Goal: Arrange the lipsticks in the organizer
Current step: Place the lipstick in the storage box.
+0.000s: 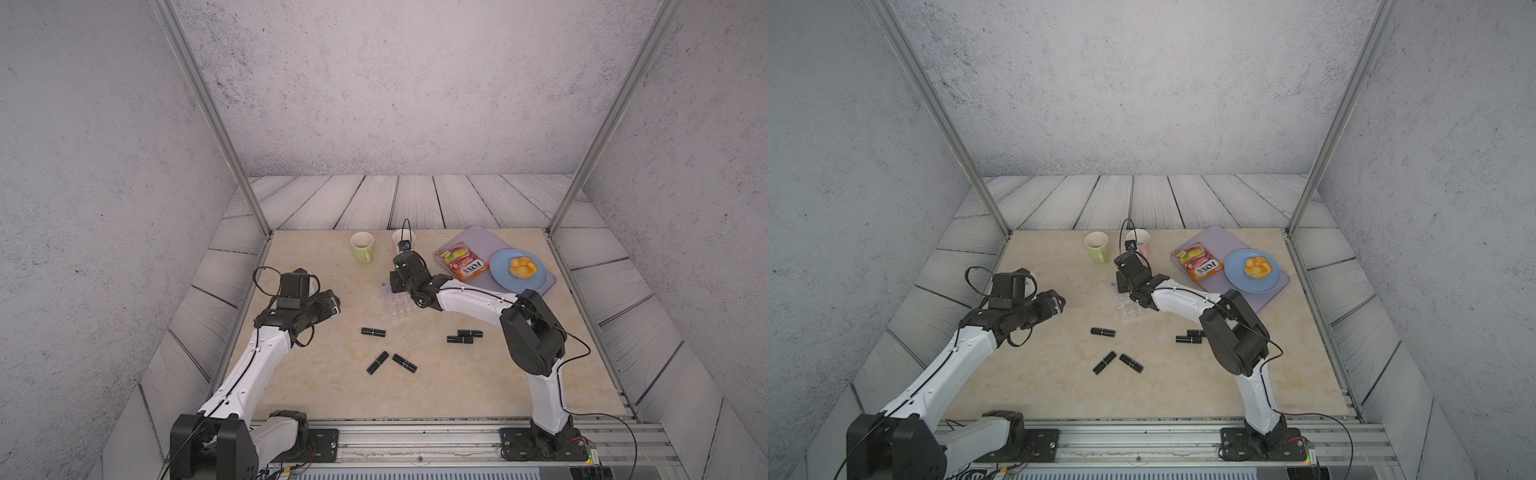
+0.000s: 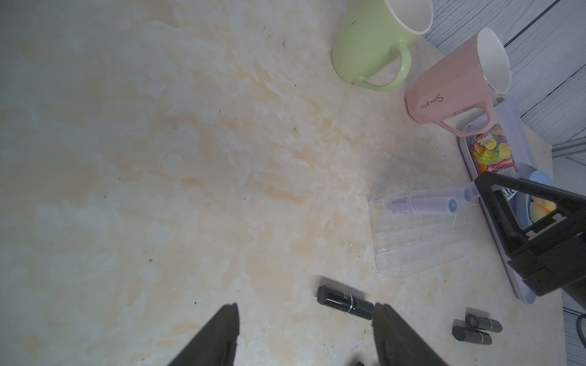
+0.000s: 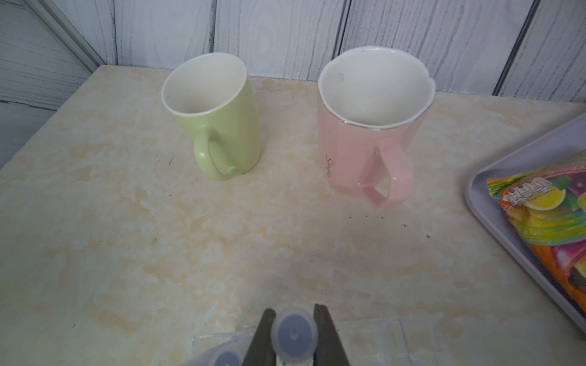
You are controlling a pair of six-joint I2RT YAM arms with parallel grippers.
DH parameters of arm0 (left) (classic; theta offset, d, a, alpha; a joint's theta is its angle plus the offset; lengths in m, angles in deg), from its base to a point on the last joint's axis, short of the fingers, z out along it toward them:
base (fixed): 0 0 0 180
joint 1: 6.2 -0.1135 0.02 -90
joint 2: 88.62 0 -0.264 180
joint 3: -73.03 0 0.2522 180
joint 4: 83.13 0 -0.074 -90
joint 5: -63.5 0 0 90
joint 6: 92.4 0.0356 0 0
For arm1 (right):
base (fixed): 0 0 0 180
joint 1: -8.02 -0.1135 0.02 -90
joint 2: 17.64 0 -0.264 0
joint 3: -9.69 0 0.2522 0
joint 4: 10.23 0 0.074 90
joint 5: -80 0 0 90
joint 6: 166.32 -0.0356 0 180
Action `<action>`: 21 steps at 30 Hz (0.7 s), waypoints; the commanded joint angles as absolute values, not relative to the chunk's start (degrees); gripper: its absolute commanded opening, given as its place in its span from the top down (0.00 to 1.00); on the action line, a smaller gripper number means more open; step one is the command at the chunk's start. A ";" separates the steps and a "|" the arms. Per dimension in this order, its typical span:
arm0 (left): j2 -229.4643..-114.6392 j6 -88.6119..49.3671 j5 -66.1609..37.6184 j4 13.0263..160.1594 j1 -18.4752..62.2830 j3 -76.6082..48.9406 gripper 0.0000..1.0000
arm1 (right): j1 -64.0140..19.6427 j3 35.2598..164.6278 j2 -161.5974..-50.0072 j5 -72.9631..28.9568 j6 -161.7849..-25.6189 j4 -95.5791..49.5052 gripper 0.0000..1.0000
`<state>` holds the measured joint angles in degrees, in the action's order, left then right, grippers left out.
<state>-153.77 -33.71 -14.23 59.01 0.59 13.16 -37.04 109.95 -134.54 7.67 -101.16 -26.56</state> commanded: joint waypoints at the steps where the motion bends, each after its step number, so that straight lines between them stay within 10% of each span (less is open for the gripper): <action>1: -153.49 -33.34 -13.84 59.01 0.03 13.48 0.28 | -37.16 109.52 -135.38 8.90 -101.39 -27.46 1.00; 4: -153.49 -33.25 -13.76 58.94 -0.04 13.48 0.28 | -37.12 109.35 -135.67 9.16 -101.36 -27.98 0.99; 12: -153.61 -32.99 -12.28 59.30 -0.21 13.59 0.28 | -37.38 107.12 -132.10 9.33 -101.28 -26.19 0.60; 21: -154.28 -32.81 -10.65 59.08 -0.16 13.44 0.28 | -37.42 103.12 -121.77 6.31 -104.44 -29.29 0.45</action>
